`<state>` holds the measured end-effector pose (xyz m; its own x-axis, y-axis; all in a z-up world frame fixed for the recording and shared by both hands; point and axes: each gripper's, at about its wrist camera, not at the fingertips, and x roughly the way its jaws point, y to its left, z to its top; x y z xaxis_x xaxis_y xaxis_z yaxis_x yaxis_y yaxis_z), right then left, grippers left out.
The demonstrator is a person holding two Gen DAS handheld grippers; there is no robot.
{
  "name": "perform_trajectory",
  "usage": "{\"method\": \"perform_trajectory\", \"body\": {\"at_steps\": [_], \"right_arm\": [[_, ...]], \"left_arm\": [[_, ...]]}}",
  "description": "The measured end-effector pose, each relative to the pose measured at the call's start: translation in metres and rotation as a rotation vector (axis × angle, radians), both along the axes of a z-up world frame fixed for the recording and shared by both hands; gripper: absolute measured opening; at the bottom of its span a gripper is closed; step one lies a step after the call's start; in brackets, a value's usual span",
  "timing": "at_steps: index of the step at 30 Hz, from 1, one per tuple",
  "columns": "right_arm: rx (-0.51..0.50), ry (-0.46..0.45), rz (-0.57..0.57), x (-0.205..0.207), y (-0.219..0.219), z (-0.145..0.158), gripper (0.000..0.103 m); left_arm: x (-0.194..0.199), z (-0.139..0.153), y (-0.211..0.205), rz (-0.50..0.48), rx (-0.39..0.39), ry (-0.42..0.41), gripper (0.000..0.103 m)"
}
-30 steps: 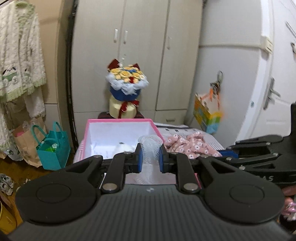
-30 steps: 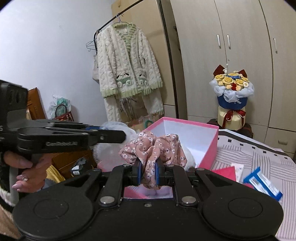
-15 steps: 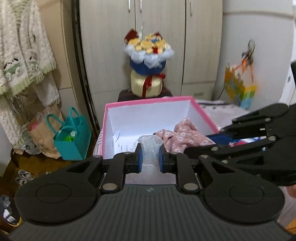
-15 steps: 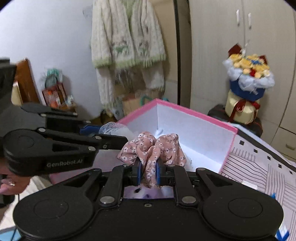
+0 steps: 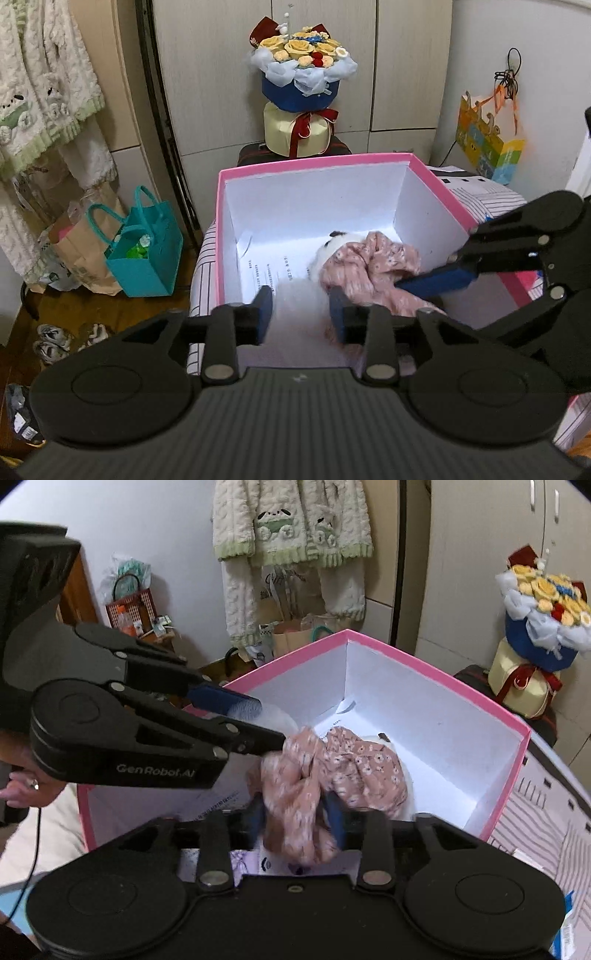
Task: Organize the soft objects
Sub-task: 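Lower the floral cloth into the box and open the right tool while the left tool releases the pouf there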
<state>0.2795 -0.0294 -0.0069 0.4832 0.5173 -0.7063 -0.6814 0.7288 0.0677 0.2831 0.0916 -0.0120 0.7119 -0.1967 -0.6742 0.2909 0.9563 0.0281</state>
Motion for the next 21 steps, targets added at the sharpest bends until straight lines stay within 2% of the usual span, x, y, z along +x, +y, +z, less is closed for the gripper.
{"method": "perform_trajectory", "body": {"at_steps": [1, 3, 8, 10, 17, 21], "right_arm": [[-0.003, -0.005, 0.005, -0.004, 0.001, 0.001, 0.059], [-0.009, -0.017, 0.012, -0.011, 0.001, 0.003, 0.064], [-0.031, -0.05, -0.012, -0.027, 0.001, 0.011, 0.065], [-0.03, -0.061, -0.025, -0.035, -0.001, 0.015, 0.068], [-0.023, -0.079, -0.113, -0.06, -0.014, 0.029, 0.071], [-0.063, -0.125, -0.142, -0.083, -0.022, 0.036, 0.071]], "left_arm": [[-0.002, 0.001, 0.001, -0.002, -0.001, -0.004, 0.04], [-0.008, 0.005, 0.004, 0.002, -0.008, -0.025, 0.044], [-0.024, 0.018, 0.01, 0.006, -0.013, -0.069, 0.051], [-0.033, 0.023, 0.012, 0.0, -0.013, -0.079, 0.053], [-0.065, 0.043, 0.011, -0.049, -0.016, -0.094, 0.063], [-0.089, 0.057, 0.01, -0.084, -0.019, -0.123, 0.069]]}}
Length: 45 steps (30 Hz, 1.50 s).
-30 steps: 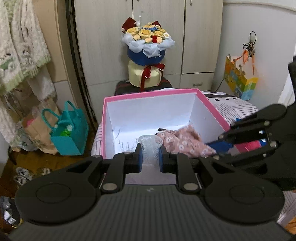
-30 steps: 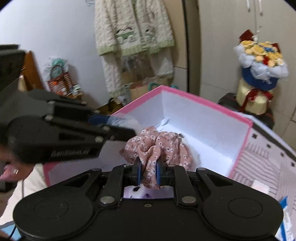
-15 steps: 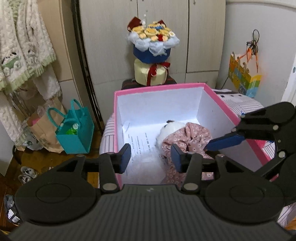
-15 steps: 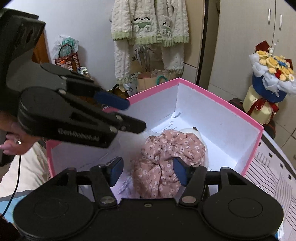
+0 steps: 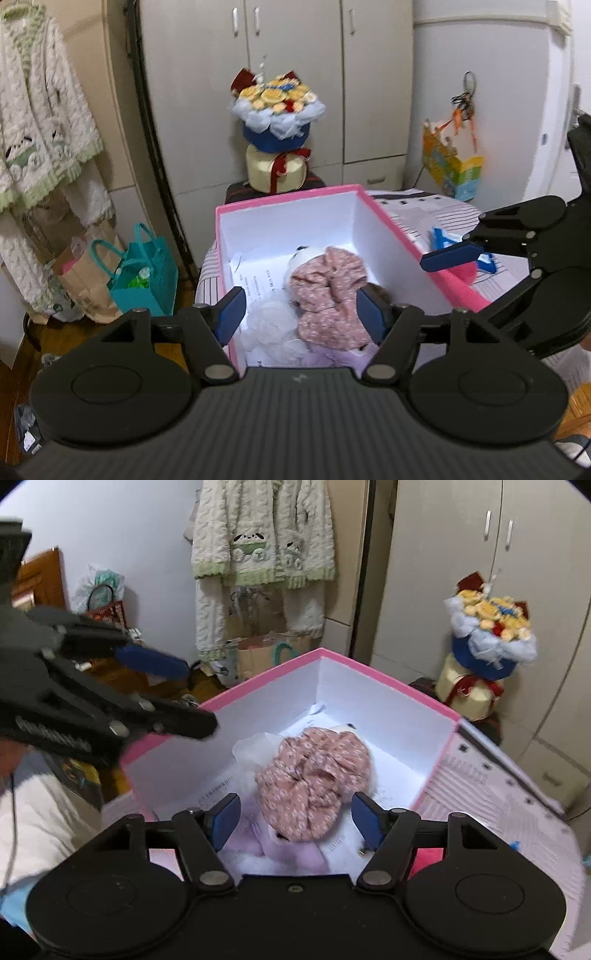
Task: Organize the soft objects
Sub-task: 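Withdraw both tools and move the right tool to the red envelope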
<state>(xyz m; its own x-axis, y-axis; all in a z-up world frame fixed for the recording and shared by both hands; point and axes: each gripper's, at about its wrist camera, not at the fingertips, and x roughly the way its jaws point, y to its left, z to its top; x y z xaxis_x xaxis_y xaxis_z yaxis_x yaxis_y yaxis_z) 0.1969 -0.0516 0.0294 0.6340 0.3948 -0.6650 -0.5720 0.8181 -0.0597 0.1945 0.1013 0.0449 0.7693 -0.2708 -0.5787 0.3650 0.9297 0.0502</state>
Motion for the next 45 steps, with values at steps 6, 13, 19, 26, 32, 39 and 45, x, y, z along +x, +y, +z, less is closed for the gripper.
{"method": "perform_trajectory", "body": {"at_steps": [6, 13, 19, 26, 32, 39, 45], "right_arm": [[0.005, -0.061, -0.027, -0.036, -0.013, 0.018, 0.073], [0.001, -0.111, -0.04, -0.078, -0.028, 0.033, 0.073], [0.027, -0.15, -0.091, -0.109, -0.058, 0.043, 0.074], [0.078, -0.191, -0.19, -0.132, -0.108, 0.044, 0.074], [0.149, -0.166, -0.233, -0.132, -0.139, 0.029, 0.074], [0.218, -0.074, -0.25, -0.112, -0.166, -0.006, 0.074], [0.251, 0.02, -0.243, -0.089, -0.18, -0.035, 0.074]], "left_arm": [[-0.037, 0.02, -0.01, -0.078, 0.025, -0.042, 0.073], [-0.078, 0.035, -0.026, -0.131, 0.011, -0.087, 0.073], [-0.106, 0.035, -0.044, -0.194, -0.017, -0.102, 0.082], [-0.115, 0.019, -0.08, -0.266, -0.066, -0.069, 0.086], [-0.117, -0.002, -0.113, -0.31, -0.087, -0.055, 0.088], [-0.114, -0.037, -0.15, -0.309, -0.106, -0.032, 0.088], [-0.111, -0.069, -0.171, -0.322, -0.147, 0.011, 0.086]]}}
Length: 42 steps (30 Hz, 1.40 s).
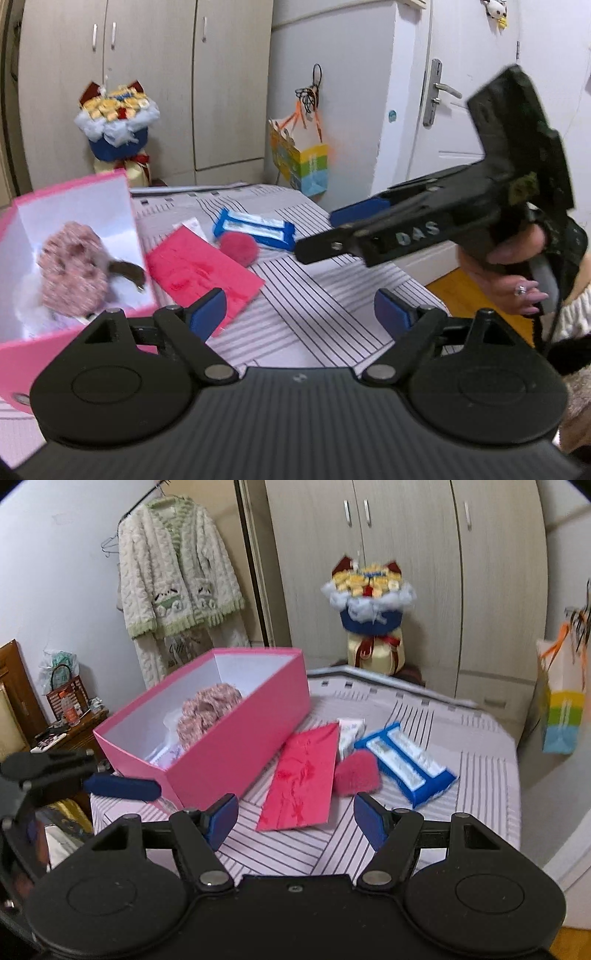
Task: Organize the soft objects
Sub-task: 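Withdraw both tools and move the right tool to the red envelope, then grasp the red envelope with the right tool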
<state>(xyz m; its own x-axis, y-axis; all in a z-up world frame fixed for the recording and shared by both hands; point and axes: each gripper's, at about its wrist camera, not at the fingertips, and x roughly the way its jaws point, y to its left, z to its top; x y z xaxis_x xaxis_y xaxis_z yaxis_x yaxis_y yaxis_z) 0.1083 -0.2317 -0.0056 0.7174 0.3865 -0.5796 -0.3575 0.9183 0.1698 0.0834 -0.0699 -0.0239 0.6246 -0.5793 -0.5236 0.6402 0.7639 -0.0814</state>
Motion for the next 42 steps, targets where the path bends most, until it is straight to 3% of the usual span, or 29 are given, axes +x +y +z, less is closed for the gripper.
{"method": "perform_trajectory", "body": {"at_steps": [6, 14, 20, 27, 29, 31, 33, 38, 42], "right_arm": [[0.015, 0.064, 0.03, 0.029, -0.007, -0.028, 0.073], [0.078, 0.12, 0.047, 0.066, -0.021, -0.045, 0.072], [0.114, 0.182, 0.076, 0.099, -0.021, -0.063, 0.071], [0.15, 0.243, 0.114, 0.126, -0.009, -0.084, 0.069], [0.16, 0.254, 0.118, 0.132, -0.006, -0.09, 0.066], [0.174, 0.264, 0.116, 0.135, -0.006, -0.093, 0.044], [0.196, 0.275, 0.132, 0.136, -0.007, -0.095, 0.03], [0.203, 0.23, 0.136, 0.125, -0.011, -0.082, 0.018], [0.204, 0.162, 0.122, 0.107, -0.019, -0.062, 0.005]], "left_arm": [[0.013, -0.031, -0.027, 0.058, 0.033, -0.02, 0.082], [0.048, -0.067, -0.071, 0.191, 0.17, -0.134, 0.077], [0.062, -0.087, -0.079, 0.277, 0.216, -0.148, 0.077], [0.073, -0.091, -0.071, 0.333, 0.177, -0.106, 0.072], [0.075, -0.092, -0.072, 0.334, 0.184, -0.113, 0.07], [0.076, -0.094, -0.074, 0.329, 0.191, -0.111, 0.069], [0.077, -0.095, -0.074, 0.325, 0.19, -0.105, 0.069], [0.077, -0.09, -0.068, 0.331, 0.12, -0.095, 0.061], [0.073, -0.082, -0.059, 0.29, 0.03, -0.077, 0.061]]}}
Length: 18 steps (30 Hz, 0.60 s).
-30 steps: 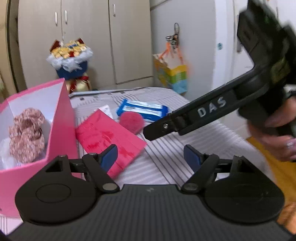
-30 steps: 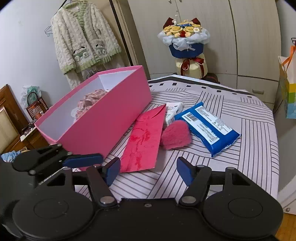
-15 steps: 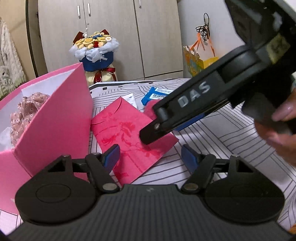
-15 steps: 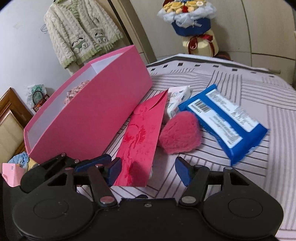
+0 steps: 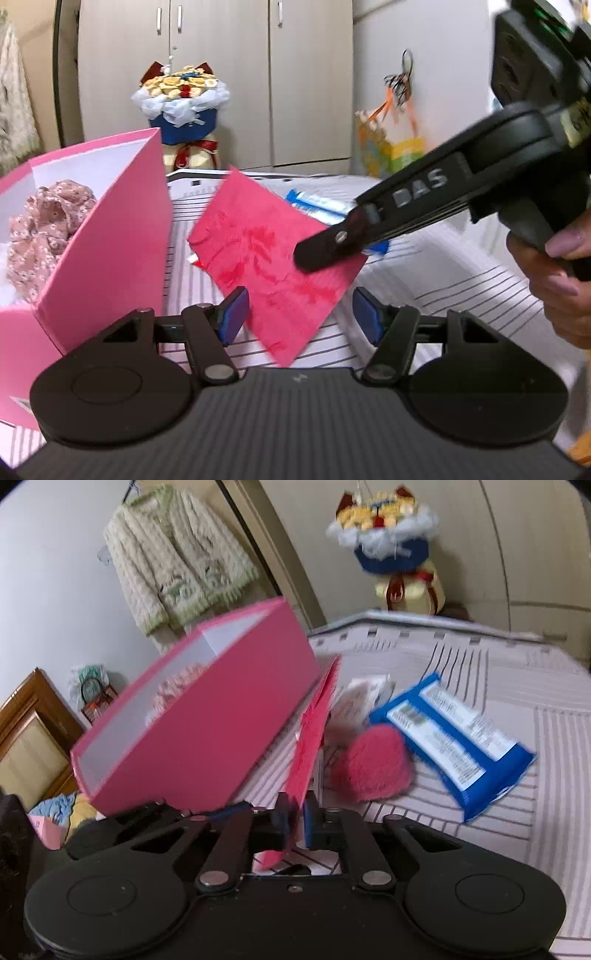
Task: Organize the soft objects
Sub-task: 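Grasp the red envelope with the right tool, then grasp the red envelope with the left tool while the right tool opens and releases it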
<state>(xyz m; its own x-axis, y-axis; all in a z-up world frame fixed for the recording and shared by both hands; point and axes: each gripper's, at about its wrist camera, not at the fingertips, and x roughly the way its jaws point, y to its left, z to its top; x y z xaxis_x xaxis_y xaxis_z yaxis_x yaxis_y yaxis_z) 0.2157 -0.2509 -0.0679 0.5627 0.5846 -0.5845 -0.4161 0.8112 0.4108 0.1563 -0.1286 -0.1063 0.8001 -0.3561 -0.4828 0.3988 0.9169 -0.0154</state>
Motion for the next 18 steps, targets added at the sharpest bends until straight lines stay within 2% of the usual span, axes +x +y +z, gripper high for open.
{"method": "perform_trajectory", "body": {"at_steps": [5, 9, 12, 15, 18], "right_arm": [[-0.016, -0.014, -0.045, -0.015, -0.02, 0.007, 0.004], [0.048, 0.032, -0.112, -0.016, -0.05, -0.006, 0.008], [0.075, 0.06, -0.144, -0.017, -0.063, -0.018, 0.012], [0.077, 0.077, -0.158, -0.018, -0.068, -0.029, 0.018], [0.069, 0.09, -0.18, -0.02, -0.072, -0.039, 0.02]], "left_arm": [[0.004, 0.001, 0.004, -0.057, -0.09, 0.071, 0.061], [0.011, 0.0, 0.005, -0.082, -0.121, 0.116, 0.065], [0.023, -0.002, 0.011, -0.099, -0.201, 0.195, 0.065], [0.036, -0.005, 0.016, -0.088, -0.279, 0.255, 0.065], [0.049, -0.01, 0.014, -0.054, -0.302, 0.286, 0.065]]}}
